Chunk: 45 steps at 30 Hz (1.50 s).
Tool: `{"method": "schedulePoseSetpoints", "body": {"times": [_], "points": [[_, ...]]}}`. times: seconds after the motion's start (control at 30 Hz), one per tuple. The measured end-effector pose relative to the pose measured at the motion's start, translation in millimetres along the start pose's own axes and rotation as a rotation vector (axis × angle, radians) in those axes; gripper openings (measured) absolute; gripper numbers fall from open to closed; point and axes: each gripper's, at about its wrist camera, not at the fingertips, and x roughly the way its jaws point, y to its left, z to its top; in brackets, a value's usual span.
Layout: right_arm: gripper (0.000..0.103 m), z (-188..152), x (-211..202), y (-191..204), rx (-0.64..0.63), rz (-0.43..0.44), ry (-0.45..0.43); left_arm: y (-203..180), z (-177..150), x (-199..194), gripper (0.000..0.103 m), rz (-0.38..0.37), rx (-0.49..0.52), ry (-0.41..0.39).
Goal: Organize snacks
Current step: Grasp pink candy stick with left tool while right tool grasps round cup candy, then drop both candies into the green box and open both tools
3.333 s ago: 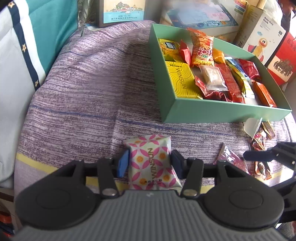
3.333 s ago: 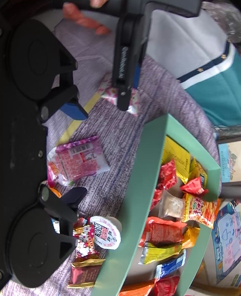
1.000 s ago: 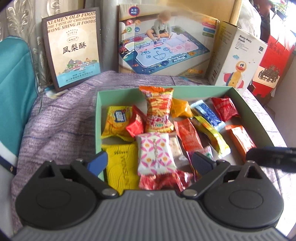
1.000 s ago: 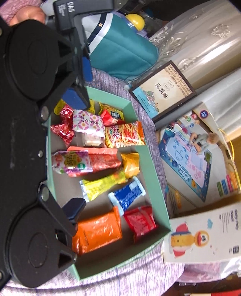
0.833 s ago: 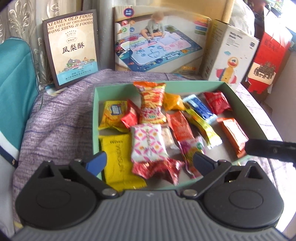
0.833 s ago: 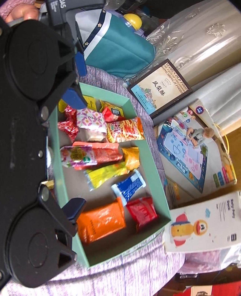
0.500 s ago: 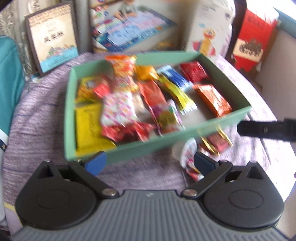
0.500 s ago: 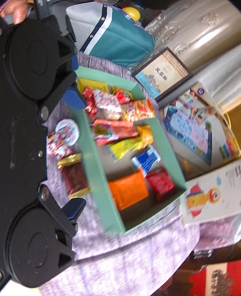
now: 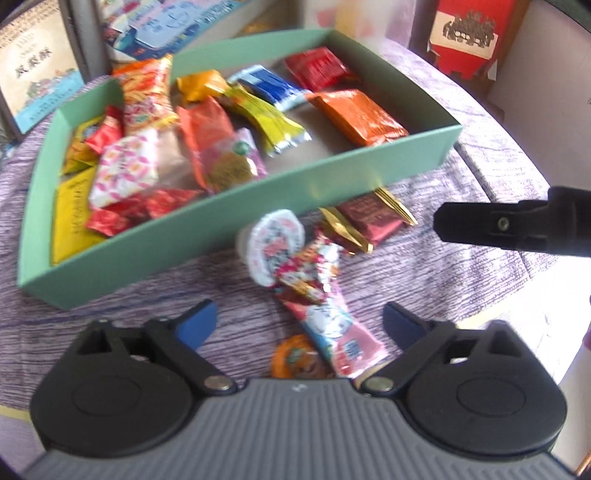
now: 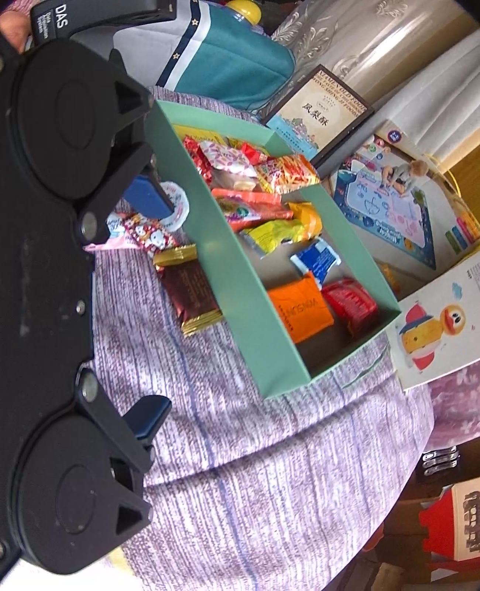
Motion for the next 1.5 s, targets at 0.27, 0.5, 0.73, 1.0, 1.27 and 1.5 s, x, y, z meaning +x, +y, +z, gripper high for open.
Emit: {"method": "schedulePoseSetpoints", "body": {"times": [0.27, 0.5, 0.73, 1.0, 1.27, 1.5], "points": [[0.090, 1.0, 8.5, 12.5, -0.082, -0.010, 0.003, 6.5, -1.2, 3.7, 0.017, -0.030, 0.013, -0.005], [0.067, 8.5, 22.8, 47.5, -0.177, 0.040, 0.013, 34.9, -14.9, -7.7, 0.017, -0.041, -0.049, -0.011], [0.067, 1.4, 52.1, 95.8, -0.291, 0.088, 0.067, 62.5, -29.5, -17.9, 0.016, -0.031, -0.124, -0.023], [0.056, -7.8, 79.7, 120.0, -0.371, 0.063, 0.067, 83.8, -32.0, -18.6, 0.017, -0.038, -0.174, -0.040], [0.045, -7.0, 69.0, 113.8, -0.353, 0.054, 0.063, 80.2, -25.8, -14.6, 0.015, -0.021, -0.145, -0.070], [0.045, -3.3, 43.2, 99.3, -0.292, 0.072, 0.053, 81.5, -29.1, -25.7, 0.014, -0.039, -0.159, -0.079]]}}
